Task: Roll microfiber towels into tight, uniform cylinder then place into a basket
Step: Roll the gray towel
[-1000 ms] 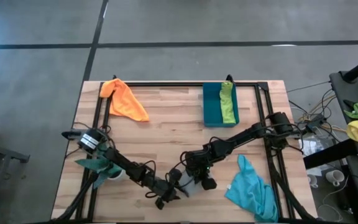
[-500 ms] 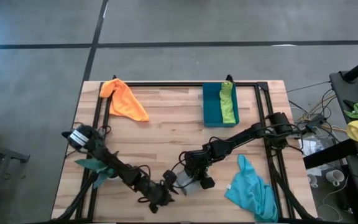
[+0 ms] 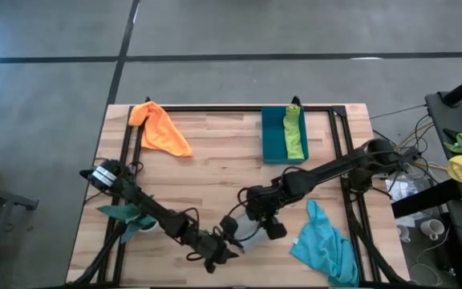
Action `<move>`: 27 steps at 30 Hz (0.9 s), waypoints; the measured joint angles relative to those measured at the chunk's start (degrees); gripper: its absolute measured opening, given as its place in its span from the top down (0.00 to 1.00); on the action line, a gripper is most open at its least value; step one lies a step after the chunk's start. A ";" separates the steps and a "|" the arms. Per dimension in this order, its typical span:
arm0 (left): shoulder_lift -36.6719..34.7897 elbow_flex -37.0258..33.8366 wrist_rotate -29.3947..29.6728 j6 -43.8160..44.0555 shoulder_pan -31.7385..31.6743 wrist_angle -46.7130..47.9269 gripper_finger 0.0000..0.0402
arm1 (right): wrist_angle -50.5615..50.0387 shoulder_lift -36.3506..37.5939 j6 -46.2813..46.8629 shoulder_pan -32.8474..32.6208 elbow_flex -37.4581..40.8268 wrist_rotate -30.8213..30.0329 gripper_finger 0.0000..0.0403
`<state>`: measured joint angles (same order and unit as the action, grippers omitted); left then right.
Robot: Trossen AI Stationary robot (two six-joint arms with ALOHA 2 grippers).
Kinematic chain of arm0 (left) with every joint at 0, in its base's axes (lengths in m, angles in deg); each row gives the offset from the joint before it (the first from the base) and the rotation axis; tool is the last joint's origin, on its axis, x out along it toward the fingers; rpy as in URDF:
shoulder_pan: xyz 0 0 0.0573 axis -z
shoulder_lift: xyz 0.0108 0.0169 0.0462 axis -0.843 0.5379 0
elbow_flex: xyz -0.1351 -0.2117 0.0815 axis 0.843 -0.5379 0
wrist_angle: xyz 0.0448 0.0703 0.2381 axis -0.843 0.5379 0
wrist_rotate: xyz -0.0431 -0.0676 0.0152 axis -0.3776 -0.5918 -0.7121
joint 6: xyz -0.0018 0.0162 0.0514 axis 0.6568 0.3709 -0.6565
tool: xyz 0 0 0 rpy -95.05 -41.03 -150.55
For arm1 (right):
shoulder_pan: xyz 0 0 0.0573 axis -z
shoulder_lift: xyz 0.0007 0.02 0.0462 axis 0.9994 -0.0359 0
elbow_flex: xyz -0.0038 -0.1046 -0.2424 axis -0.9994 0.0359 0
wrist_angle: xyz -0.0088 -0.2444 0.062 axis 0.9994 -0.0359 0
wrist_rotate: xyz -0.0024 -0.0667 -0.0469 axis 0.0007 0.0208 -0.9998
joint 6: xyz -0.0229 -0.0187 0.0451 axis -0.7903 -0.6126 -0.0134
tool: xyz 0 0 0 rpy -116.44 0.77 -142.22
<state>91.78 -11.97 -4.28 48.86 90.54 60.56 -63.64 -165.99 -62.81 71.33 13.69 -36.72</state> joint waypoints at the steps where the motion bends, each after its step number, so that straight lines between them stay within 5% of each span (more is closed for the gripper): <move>1: -0.02 0.06 0.02 0.02 -0.02 0.10 0.63 | -1.21 0.71 1.91 -0.15 0.21 0.23 0.57; 16: 1.77 5.52 -3.85 2.95 0.49 0.21 0.65 | 0.21 0.09 7.72 -15.11 6.14 -4.43 0.60; 27: 4.08 3.78 -4.07 4.59 -3.57 7.22 0.70 | 2.18 -2.11 8.19 -10.19 6.69 -4.52 0.67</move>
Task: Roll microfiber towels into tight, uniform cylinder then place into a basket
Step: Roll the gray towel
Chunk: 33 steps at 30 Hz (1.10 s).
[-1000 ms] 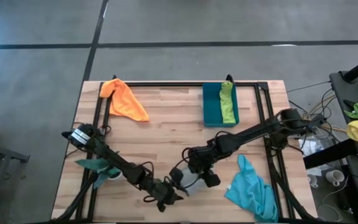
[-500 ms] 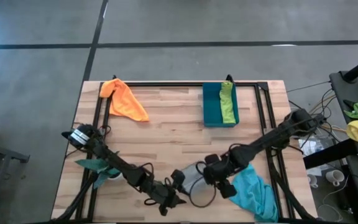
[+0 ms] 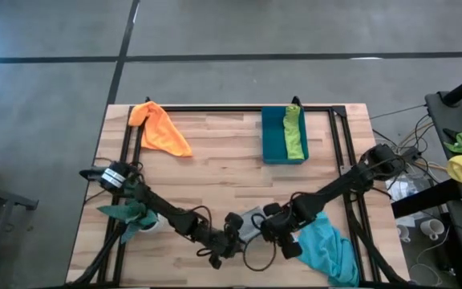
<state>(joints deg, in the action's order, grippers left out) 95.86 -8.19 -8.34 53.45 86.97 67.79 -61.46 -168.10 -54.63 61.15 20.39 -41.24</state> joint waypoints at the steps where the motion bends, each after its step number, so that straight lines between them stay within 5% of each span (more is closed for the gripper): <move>1: -0.10 0.00 0.00 0.00 -0.05 0.19 0.70 | 0.02 0.05 -0.70 0.76 -0.11 -0.03 0.67; 22: -0.18 -6.60 1.39 5.79 -0.09 0.35 0.70 | 5.60 -5.08 -8.45 7.05 0.85 0.35 0.68; 33: -3.70 -6.05 1.50 5.95 -0.27 1.18 0.70 | 6.50 1.35 -12.76 -0.03 0.85 -1.18 0.61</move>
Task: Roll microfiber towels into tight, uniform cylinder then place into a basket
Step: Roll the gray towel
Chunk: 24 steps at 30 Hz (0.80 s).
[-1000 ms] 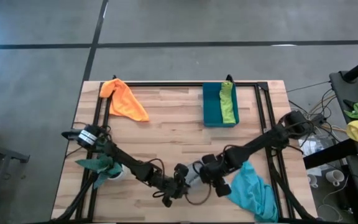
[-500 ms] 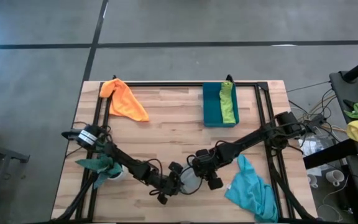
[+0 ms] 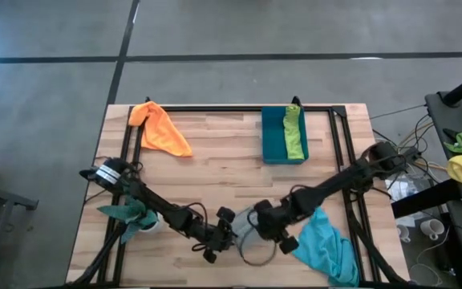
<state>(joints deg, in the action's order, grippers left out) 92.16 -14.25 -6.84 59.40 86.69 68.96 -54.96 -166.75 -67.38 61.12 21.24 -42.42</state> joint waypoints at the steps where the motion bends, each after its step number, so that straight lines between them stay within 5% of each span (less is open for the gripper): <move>1: -0.39 0.00 0.00 0.00 -0.02 0.31 0.70 | 0.36 -0.26 0.05 -1.05 0.00 -1.74 0.59; 8: -2.74 -0.26 1.13 0.05 -0.56 -0.48 0.70 | 6.35 -3.13 -1.60 -7.57 -0.13 -22.41 0.41; 24: 3.64 -0.85 0.38 0.00 -3.41 -2.70 0.70 | 13.14 -14.32 -12.67 -9.65 -1.13 -38.89 0.44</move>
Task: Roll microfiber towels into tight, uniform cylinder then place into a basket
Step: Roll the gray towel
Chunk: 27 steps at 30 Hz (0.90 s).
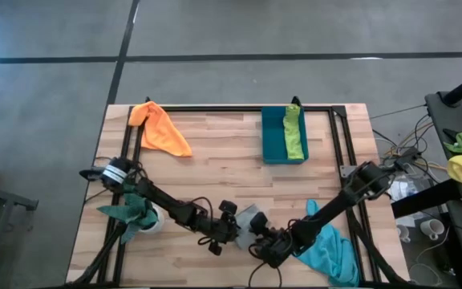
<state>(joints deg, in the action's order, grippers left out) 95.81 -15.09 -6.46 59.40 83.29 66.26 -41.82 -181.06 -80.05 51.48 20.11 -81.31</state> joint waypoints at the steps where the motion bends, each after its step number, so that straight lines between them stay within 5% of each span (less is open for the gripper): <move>1: 0.00 -0.11 -0.26 0.02 -0.02 -0.06 0.70 | -0.11 -0.14 -0.13 0.00 -0.23 -0.11 0.45; 11: -1.52 -0.30 -0.53 -0.04 0.05 1.56 0.70 | -5.25 1.18 5.74 0.58 -3.79 1.32 0.82; 15: -4.51 -0.38 -0.77 -0.04 0.96 4.07 0.70 | -14.29 1.71 13.79 2.07 -8.79 11.44 0.96; 23: -10.01 -0.47 1.12 3.13 4.17 10.82 0.70 | -17.27 1.87 25.00 6.93 -13.46 36.83 0.97; 27: -11.06 -0.34 1.89 4.53 7.68 9.57 0.70 | -17.05 1.86 27.60 9.89 -11.66 44.38 0.97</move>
<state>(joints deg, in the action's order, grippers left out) 84.75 -15.43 -4.57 63.92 90.97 75.83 -58.88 -179.21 -52.45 61.36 8.45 -36.94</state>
